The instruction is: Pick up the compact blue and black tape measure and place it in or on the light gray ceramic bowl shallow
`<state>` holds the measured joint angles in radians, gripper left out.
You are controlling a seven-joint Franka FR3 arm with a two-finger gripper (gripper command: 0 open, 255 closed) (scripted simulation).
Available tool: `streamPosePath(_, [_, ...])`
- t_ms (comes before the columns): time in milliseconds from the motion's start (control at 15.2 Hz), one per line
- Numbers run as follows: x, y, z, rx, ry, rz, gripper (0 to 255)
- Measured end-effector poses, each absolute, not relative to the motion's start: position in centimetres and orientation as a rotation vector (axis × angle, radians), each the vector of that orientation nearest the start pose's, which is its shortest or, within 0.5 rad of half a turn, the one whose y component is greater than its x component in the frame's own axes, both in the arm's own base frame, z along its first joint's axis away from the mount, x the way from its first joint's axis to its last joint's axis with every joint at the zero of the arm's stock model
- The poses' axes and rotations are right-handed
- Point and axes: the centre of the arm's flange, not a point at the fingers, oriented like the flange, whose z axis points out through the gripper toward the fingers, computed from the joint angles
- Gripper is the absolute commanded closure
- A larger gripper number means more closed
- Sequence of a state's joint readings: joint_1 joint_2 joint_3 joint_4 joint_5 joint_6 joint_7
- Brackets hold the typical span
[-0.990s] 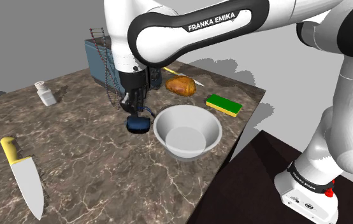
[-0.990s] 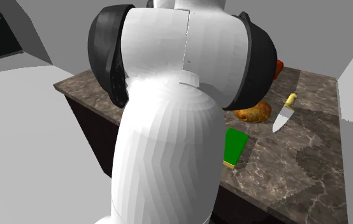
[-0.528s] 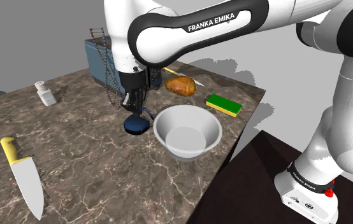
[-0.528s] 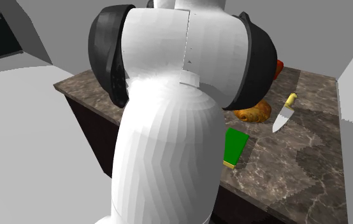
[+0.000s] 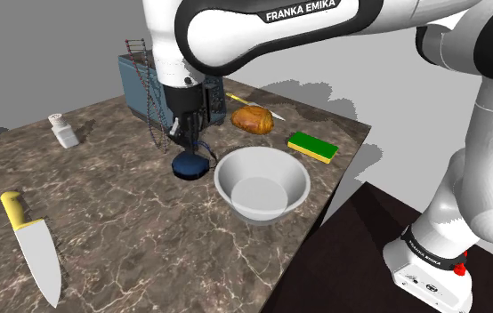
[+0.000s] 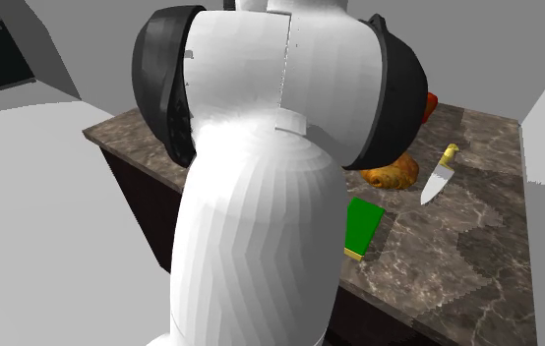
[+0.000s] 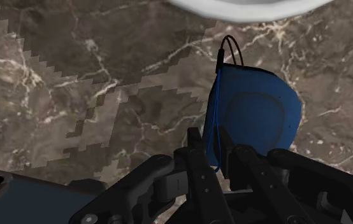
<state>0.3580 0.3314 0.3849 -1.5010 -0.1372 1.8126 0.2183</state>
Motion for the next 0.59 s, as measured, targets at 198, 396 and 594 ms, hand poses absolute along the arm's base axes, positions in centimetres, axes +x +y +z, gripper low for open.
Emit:
streamPosePath(198, [51.2,41.2,50.5,-3.036,-0.836,-0.015,255])
streamPosePath(396, [51.3,41.2,52.1,-3.036,-0.837,-0.015,255])
streamPosePath(594, [51.1,41.1,53.6,-3.036,-0.837,-0.015,255])
